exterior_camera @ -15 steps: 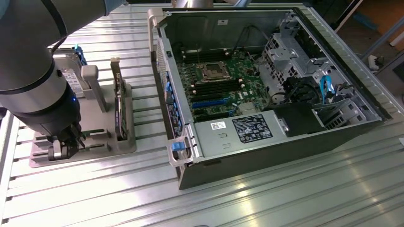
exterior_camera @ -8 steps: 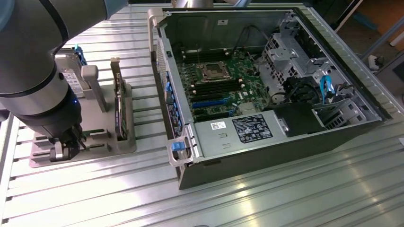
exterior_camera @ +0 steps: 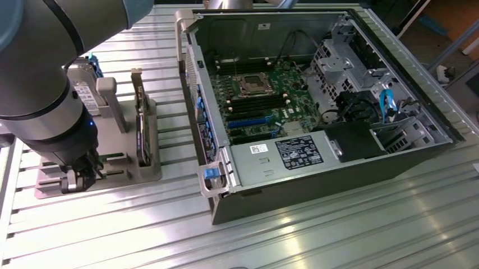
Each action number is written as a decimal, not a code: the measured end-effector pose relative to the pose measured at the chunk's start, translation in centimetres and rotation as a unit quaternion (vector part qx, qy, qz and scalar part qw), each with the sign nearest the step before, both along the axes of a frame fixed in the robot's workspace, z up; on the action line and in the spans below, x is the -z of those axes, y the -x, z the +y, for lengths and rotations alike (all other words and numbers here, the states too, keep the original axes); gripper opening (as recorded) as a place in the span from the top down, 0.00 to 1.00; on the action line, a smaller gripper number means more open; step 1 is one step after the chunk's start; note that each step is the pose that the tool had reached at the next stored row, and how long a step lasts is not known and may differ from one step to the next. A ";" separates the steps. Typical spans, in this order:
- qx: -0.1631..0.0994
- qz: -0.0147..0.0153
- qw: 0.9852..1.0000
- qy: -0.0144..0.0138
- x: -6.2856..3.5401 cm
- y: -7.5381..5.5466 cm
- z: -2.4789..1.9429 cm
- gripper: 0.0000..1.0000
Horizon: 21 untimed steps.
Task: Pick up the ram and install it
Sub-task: 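Pick up the ram and move it above insertion slot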
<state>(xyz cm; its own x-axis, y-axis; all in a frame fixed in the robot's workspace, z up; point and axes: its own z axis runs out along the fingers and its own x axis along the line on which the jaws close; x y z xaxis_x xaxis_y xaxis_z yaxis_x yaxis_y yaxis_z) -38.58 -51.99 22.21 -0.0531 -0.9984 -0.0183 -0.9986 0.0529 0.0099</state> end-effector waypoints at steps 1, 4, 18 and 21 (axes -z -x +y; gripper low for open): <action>0.000 0.000 1.000 0.000 0.00 0.0 0.00 0.76; 0.000 0.000 1.000 0.000 0.08 0.0 0.01 0.76; 0.000 0.000 1.000 0.000 0.76 0.0 0.00 0.76; 0.000 0.000 1.000 0.000 0.93 0.0 0.00 0.76</action>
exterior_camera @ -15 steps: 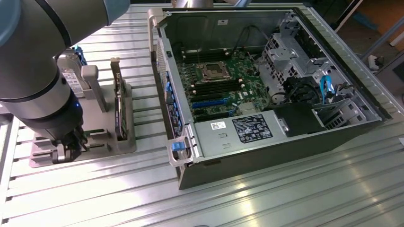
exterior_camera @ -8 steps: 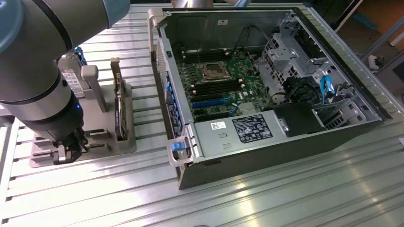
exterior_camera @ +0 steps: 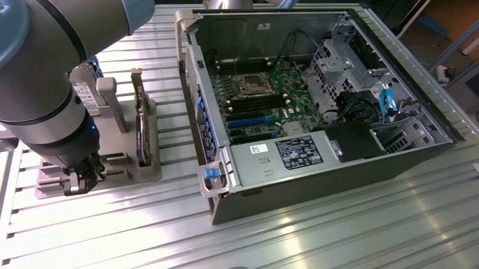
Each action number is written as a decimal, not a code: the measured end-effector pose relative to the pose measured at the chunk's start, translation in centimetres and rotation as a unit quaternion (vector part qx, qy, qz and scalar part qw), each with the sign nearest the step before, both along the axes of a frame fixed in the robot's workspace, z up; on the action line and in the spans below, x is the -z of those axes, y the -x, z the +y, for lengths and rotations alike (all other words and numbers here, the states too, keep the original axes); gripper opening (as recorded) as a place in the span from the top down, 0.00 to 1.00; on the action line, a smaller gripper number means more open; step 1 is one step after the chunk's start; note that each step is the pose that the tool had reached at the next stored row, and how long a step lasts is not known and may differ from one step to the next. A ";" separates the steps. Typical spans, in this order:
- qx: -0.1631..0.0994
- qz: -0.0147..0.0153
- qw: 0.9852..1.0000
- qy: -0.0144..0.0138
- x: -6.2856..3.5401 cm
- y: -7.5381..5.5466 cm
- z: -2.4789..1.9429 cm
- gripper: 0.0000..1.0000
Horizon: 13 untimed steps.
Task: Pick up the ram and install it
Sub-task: 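Pick up the ram and move it above insertion slot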
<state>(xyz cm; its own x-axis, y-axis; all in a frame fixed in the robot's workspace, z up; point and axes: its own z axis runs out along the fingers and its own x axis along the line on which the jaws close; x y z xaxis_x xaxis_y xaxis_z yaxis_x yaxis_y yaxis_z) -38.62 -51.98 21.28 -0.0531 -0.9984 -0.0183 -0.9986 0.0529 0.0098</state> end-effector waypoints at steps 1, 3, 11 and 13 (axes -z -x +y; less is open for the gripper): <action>0.000 0.000 1.000 0.000 0.00 0.0 0.00 0.76; 0.000 0.000 1.000 0.000 0.02 0.0 0.00 0.76; 0.000 0.000 1.000 0.000 0.19 0.0 0.00 0.76; 0.000 0.000 1.000 0.000 0.25 0.0 0.02 0.76</action>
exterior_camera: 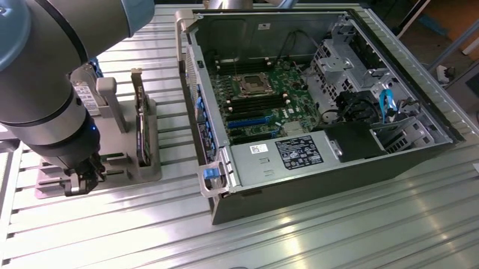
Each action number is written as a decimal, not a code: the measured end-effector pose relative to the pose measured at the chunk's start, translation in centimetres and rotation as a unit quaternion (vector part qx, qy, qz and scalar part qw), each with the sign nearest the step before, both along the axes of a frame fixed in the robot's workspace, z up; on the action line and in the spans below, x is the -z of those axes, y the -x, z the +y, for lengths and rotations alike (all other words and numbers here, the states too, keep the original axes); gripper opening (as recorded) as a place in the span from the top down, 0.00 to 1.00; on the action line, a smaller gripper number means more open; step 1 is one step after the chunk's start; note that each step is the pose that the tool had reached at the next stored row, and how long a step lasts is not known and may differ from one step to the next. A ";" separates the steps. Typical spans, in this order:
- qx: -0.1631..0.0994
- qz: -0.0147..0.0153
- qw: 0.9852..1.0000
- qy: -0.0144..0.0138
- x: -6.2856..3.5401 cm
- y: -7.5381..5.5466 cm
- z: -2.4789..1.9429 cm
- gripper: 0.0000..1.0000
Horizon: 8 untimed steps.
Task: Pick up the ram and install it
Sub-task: 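Pick up the ram and move it above insertion slot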
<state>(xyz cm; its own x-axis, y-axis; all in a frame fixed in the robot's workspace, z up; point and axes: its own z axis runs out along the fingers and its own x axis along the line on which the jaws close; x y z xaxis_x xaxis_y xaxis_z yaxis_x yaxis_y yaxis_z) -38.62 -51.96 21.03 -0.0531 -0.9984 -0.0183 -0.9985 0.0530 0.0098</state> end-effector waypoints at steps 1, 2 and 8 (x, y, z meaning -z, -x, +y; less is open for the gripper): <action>0.000 0.000 1.000 0.000 0.03 0.0 0.00 0.76; 0.000 0.000 1.000 0.000 0.08 0.0 0.01 0.76; 0.000 0.000 1.000 0.000 0.13 0.0 0.02 0.76</action>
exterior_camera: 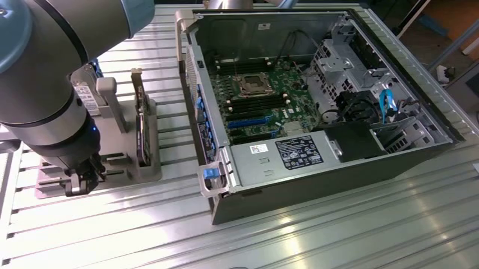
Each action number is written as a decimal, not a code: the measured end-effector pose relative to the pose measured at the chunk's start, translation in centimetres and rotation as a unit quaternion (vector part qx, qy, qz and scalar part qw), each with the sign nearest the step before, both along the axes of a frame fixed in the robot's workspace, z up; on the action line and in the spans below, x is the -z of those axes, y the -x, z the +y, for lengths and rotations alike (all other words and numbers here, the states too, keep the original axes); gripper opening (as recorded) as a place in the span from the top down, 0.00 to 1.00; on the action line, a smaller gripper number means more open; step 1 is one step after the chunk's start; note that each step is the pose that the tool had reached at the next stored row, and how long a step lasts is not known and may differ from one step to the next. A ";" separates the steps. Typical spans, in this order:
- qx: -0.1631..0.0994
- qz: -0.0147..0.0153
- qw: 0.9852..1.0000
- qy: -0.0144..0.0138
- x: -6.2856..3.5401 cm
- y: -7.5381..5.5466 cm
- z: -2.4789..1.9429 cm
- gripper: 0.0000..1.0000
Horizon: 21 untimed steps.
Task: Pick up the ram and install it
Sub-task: 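Pick up the ram and move it above insertion slot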
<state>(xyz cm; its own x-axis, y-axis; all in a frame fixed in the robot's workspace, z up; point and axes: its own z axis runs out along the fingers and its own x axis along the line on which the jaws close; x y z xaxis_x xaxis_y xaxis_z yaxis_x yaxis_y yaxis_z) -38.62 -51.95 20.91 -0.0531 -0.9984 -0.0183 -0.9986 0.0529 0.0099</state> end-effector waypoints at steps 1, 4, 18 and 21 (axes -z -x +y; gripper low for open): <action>0.000 0.000 1.000 0.000 0.05 0.0 0.00 0.76; 0.000 0.000 1.000 0.000 0.11 0.0 0.01 0.76; 0.000 0.000 1.000 0.000 -0.01 0.0 0.03 0.76; 0.000 0.000 1.000 0.000 -0.11 -0.1 0.02 0.76</action>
